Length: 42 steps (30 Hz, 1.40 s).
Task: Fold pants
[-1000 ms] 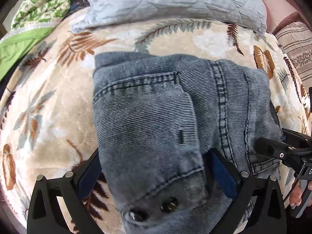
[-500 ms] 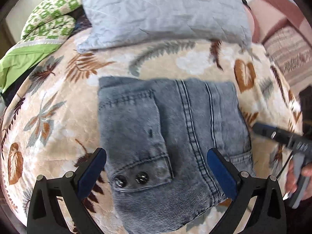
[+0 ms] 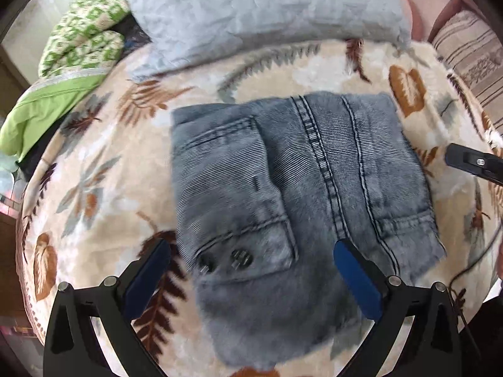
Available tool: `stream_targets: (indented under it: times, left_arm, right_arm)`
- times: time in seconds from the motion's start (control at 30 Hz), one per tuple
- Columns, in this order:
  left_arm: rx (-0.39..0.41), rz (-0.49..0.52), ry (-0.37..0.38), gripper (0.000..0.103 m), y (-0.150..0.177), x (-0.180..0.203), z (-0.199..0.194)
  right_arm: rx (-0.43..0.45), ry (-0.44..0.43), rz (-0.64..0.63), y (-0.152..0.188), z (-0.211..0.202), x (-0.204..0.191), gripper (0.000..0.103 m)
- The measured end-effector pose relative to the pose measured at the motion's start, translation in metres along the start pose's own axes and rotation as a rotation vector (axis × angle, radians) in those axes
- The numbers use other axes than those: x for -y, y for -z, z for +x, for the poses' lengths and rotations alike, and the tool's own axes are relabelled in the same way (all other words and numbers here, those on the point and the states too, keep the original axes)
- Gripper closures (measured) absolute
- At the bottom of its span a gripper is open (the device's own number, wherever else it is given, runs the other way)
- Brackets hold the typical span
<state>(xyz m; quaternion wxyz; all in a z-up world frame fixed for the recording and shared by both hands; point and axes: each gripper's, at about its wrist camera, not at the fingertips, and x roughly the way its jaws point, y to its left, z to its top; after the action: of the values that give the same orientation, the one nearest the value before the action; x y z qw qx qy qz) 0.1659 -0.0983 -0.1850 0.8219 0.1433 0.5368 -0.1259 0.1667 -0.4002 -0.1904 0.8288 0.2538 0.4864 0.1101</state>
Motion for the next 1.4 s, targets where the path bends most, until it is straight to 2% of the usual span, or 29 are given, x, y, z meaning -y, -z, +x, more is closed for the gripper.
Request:
stream_targets:
  times: [0.13,0.2,0.3,0.37,0.5,0.57,0.63,0.77,0.87,1.03,1.33,1.4]
  left_arm:
    - [0.023,-0.011,-0.011,0.000,0.022,-0.014,-0.014]
    - [0.005,-0.002,-0.027,0.000,0.030,-0.018,-0.008]
    - [-0.030,-0.024,0.010,0.000,0.036,-0.023,0.006]
    - [-0.034,-0.044,0.025,0.000,0.036,-0.024,0.015]
    - [-0.056,-0.088,0.052,0.000,0.035,-0.024,0.022]
    - [-0.041,-0.094,0.043,0.000,0.035,-0.025,0.013]
    - [0.012,-0.088,0.014,0.000,0.038,-0.023,-0.006]
    - [0.116,-0.082,-0.050,0.000,0.050,-0.018,-0.051]
    - [0.195,-0.102,-0.109,0.000,0.058,-0.016,-0.089]
    - [0.320,-0.136,-0.155,0.000,0.066,-0.020,-0.136]
    - [0.533,-0.157,-0.245,0.000,0.084,-0.016,-0.199]
    - [0.561,-0.165,-0.267,0.000,0.086,-0.013,-0.209]
  right_arm:
    - [-0.002,-0.019,-0.036,0.006,0.004,-0.015,0.037]
    - [-0.018,-0.035,-0.073,0.011,0.010,-0.030,0.037]
    - [-0.049,-0.054,-0.159,0.023,0.024,-0.058,0.036]
    - [-0.055,-0.032,-0.213,0.031,0.033,-0.074,0.036]
    - [-0.157,0.116,-0.250,0.049,0.073,-0.076,0.036]
    - [-0.129,0.090,-0.211,0.051,0.071,-0.070,0.036]
    - [-0.117,0.074,-0.178,0.050,0.059,-0.070,0.036]
    - [-0.001,0.071,-0.201,0.054,0.021,-0.075,0.036]
    - [0.130,0.028,-0.222,0.059,-0.021,-0.081,0.036]
    - [0.317,0.010,-0.228,0.089,-0.079,-0.092,0.036]
    - [0.491,0.009,-0.310,0.128,-0.134,-0.116,0.035]
    - [0.523,0.028,-0.340,0.134,-0.137,-0.123,0.031]
